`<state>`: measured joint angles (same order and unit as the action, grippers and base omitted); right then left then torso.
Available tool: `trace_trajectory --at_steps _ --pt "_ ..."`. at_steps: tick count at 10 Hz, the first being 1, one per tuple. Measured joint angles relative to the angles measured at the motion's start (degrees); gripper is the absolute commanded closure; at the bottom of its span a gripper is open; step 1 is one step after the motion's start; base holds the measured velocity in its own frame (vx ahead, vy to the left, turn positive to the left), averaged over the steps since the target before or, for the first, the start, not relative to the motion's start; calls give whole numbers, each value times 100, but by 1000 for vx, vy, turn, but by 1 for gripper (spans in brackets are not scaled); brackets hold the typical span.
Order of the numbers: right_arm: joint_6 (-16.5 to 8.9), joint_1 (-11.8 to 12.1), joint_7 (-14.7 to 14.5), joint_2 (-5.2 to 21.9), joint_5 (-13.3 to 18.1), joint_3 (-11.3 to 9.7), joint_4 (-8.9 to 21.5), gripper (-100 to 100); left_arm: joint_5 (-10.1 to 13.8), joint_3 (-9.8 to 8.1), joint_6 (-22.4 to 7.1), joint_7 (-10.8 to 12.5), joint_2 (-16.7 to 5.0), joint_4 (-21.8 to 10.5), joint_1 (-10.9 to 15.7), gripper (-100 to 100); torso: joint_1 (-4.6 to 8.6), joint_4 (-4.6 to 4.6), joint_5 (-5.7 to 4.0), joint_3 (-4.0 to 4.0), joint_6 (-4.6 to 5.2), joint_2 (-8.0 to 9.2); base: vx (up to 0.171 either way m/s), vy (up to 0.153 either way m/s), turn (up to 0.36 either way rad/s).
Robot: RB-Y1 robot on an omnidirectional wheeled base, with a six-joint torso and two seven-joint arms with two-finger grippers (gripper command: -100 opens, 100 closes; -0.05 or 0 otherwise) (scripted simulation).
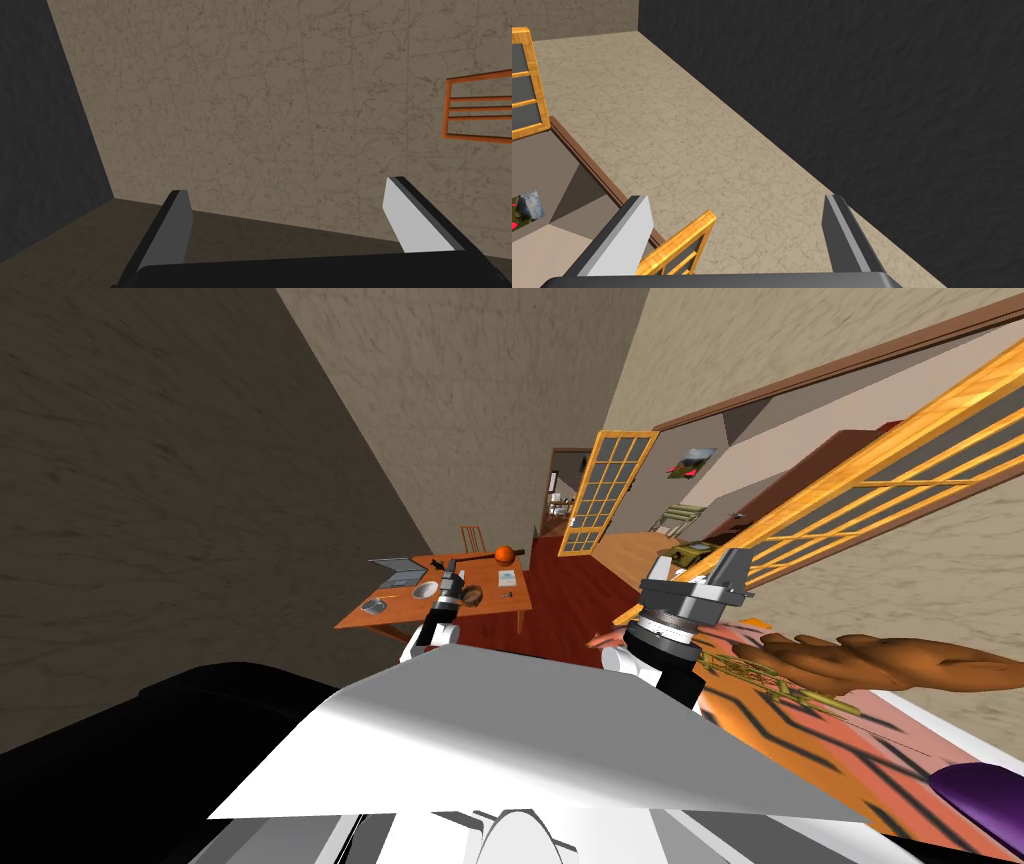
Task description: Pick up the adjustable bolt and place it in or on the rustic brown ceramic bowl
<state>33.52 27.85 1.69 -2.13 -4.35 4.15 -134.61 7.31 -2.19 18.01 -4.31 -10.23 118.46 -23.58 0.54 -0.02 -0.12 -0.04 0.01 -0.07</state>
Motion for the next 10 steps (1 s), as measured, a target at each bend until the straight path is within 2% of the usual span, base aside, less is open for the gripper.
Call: trace_trajectory --at_steps 1,3,6,7,10 --pt "0 0 0 -1 0 0 0 0 41 -49 -190 35 -108 -192 127 -100 21 0 -4 1 0 3 5 -158 36" --pt "0 0 0 0 0 0 0 0 82 -72 -512 79 -217 -344 166 -100 3 0 -2 1 0 1 7 -135 32" --pt "0 0 0 0 0 0 0 0 135 -108 -787 146 -371 -738 303 -100 -8 1 0 2 0 4 1 -132 46" --pt "0 0 0 0 0 0 0 0 178 -145 -965 183 -470 -853 367 -100 -1 1 -1 2 -1 3 13 -123 27" --pt "0 0 0 0 0 0 0 0 202 -150 -1289 199 -545 -1260 532 -100 -5 0 -1 0 -1 0 11 -144 34"
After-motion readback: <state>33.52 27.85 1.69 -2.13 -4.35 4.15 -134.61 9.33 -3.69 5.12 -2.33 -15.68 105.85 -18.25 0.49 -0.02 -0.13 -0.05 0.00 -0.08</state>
